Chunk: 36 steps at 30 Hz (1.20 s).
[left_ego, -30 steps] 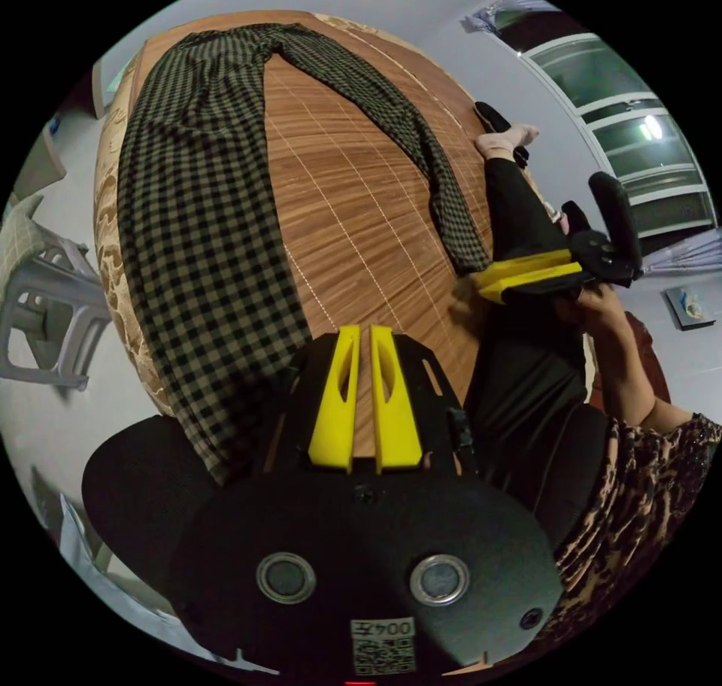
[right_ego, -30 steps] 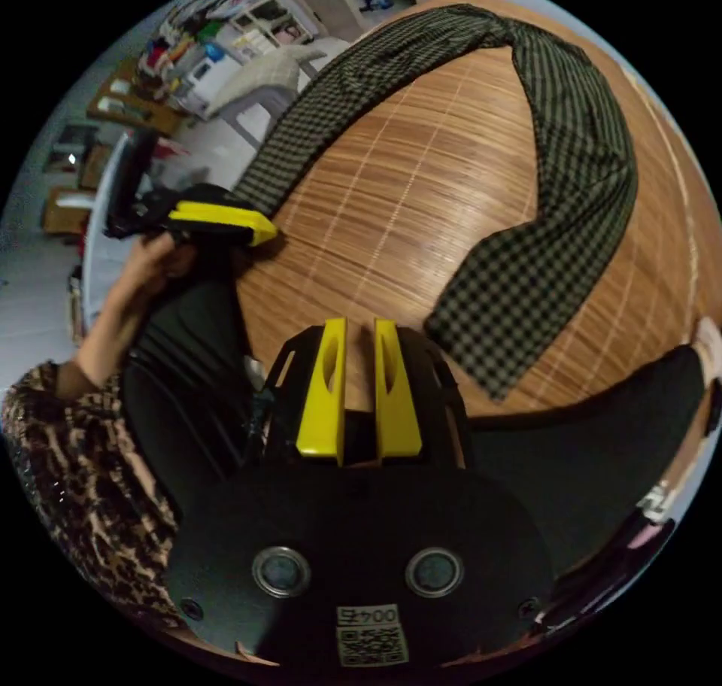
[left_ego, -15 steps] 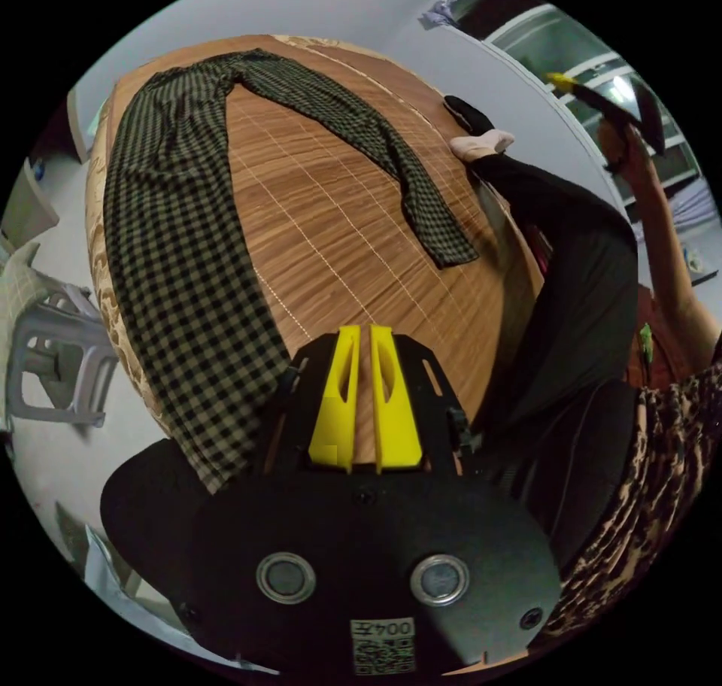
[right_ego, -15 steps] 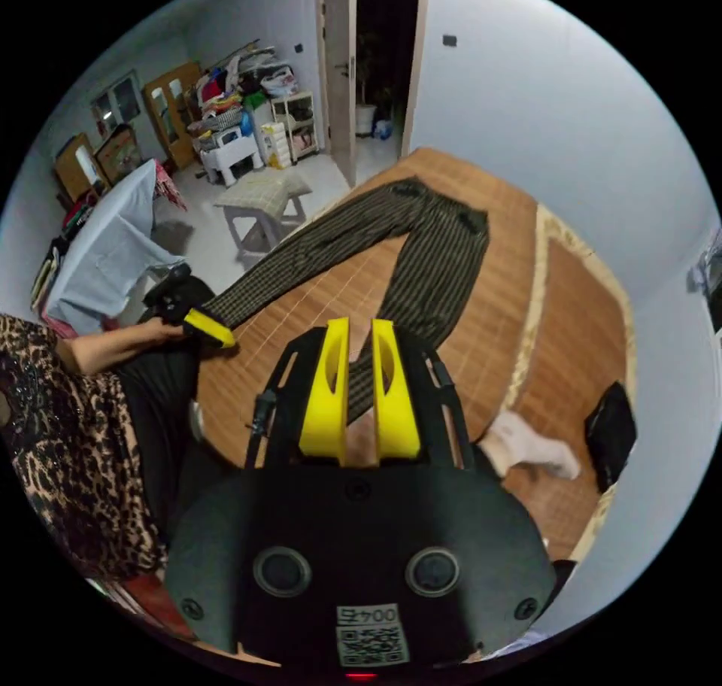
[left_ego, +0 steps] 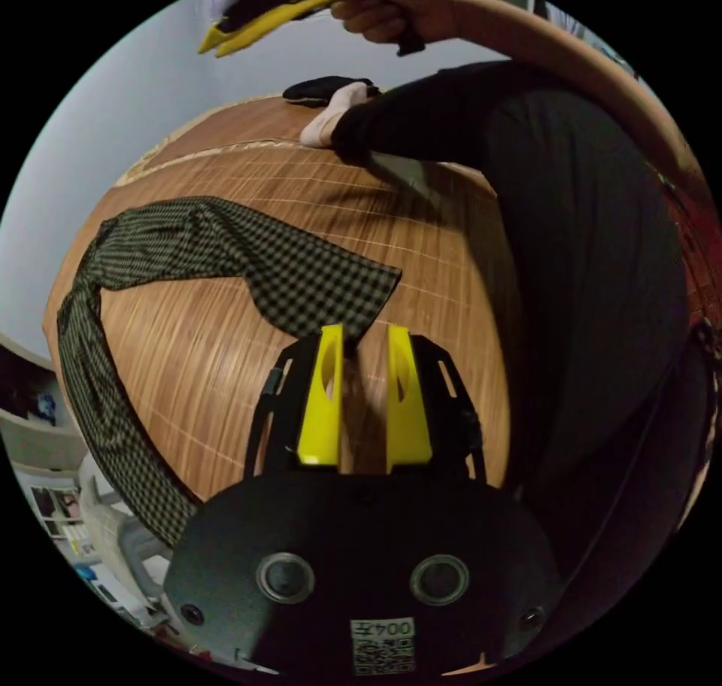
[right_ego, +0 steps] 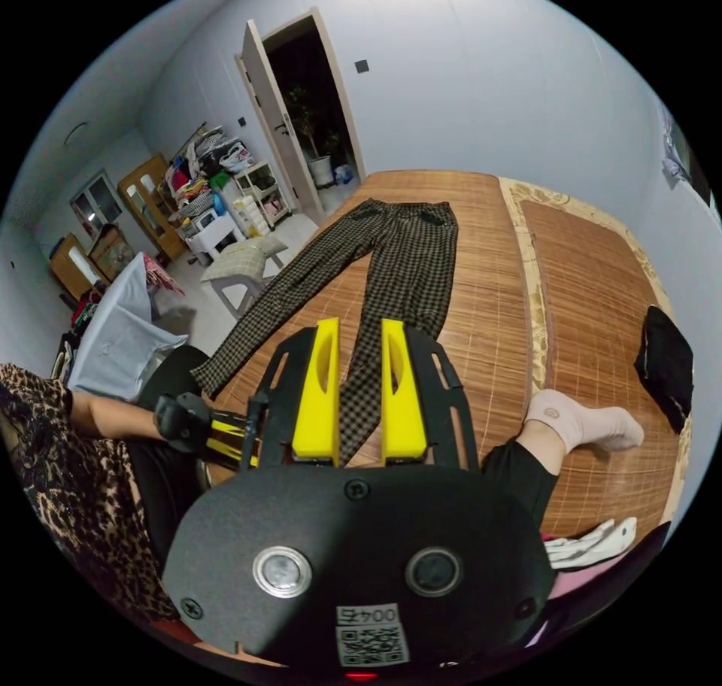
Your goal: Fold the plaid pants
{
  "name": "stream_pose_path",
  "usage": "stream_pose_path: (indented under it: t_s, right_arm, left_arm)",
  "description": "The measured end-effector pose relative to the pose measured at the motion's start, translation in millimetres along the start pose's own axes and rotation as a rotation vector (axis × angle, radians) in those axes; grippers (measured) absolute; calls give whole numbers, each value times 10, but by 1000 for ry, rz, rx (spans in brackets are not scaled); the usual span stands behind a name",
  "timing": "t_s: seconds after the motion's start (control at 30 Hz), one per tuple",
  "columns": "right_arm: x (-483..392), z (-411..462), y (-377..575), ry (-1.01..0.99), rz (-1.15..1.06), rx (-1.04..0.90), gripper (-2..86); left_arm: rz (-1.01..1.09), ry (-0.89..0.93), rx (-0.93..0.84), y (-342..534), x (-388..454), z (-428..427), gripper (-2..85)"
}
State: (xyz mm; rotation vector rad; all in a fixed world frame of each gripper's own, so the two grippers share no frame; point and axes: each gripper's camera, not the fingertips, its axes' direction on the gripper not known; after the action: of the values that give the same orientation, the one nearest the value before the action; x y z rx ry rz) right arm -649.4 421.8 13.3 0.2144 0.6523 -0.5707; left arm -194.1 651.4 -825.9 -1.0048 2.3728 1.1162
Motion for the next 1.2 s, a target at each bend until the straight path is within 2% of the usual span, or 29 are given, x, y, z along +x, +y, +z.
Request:
stream_pose_path:
  t_s: [0.17,0.3,0.47,0.53,0.63,0.77,0.83,0.93,1.03,1.1,1.2]
  right_arm:
    - [147,-40,-61,-4,23,-25,85]
    - [254,-118,-122,2,32,-14,73]
    - [413,-193,-223,-8,48,7,62]
    - [461,-219,-254,-7,54,22,61]
    - [556,-241,-320,-10,69,45,64]
    - [715,-199,-416,-19,109,47,72]
    - [780,-155,-460,-34,121,37,73]
    - [888,-11,-569,-77,143,-15,74]
    - [952,334,-718,-125,153,-194,72]
    - [947,614,-771,-110,150,-329,68]
    - [910,1066,-809,-51,122,-506,63]
  left_arm:
    - [-12,34,-84,-274,-45,697,85]
    - [-91,50,-47,-314,-179,889,46]
    - [-282,268,-35,-402,-463,1054,30]
    - [-322,383,46,-519,-437,959,32]
    - [-297,438,100,-894,-276,973,45]
    - [-242,659,105,-975,-41,1169,90]
    - [-216,649,130,-813,16,1114,94]
    - [-239,504,158,-479,-103,999,85]
    - [-323,336,163,-212,-343,961,74]
    - [-343,304,176,-179,-431,955,68]
    - [-263,236,155,-355,-337,992,60]
